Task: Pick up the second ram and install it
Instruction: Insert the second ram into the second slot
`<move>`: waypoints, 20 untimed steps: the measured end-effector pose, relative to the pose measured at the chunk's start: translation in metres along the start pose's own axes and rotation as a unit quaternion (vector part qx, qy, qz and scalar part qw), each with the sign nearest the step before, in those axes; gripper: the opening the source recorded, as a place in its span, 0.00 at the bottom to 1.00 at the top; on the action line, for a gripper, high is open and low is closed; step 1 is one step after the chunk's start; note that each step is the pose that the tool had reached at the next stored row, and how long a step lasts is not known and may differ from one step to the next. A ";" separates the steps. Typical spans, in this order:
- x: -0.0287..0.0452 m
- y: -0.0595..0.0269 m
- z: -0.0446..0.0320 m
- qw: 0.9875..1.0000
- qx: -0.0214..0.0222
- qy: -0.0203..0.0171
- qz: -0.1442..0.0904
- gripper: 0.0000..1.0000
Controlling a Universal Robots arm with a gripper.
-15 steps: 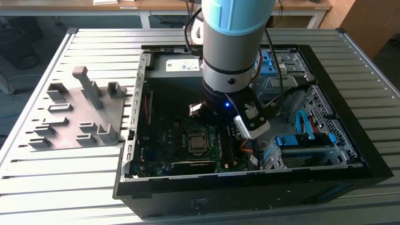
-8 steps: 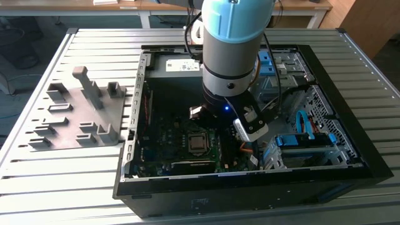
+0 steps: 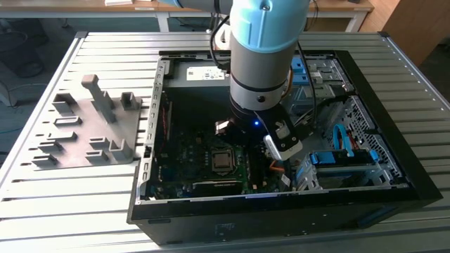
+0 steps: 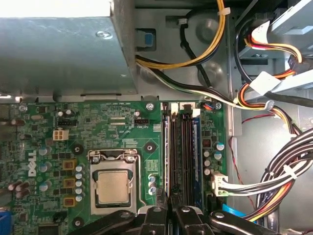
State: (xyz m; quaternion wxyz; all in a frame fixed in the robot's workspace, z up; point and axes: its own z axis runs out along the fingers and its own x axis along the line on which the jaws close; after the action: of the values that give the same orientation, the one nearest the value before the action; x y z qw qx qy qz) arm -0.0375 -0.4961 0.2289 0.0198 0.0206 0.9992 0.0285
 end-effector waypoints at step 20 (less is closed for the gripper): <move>-0.0050 0.0017 0.0072 1.000 0.009 -0.001 0.012 0.14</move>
State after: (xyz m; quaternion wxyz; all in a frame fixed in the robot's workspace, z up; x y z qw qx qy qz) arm -0.0322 -0.4942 0.2220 0.0204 0.0326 0.9991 0.0195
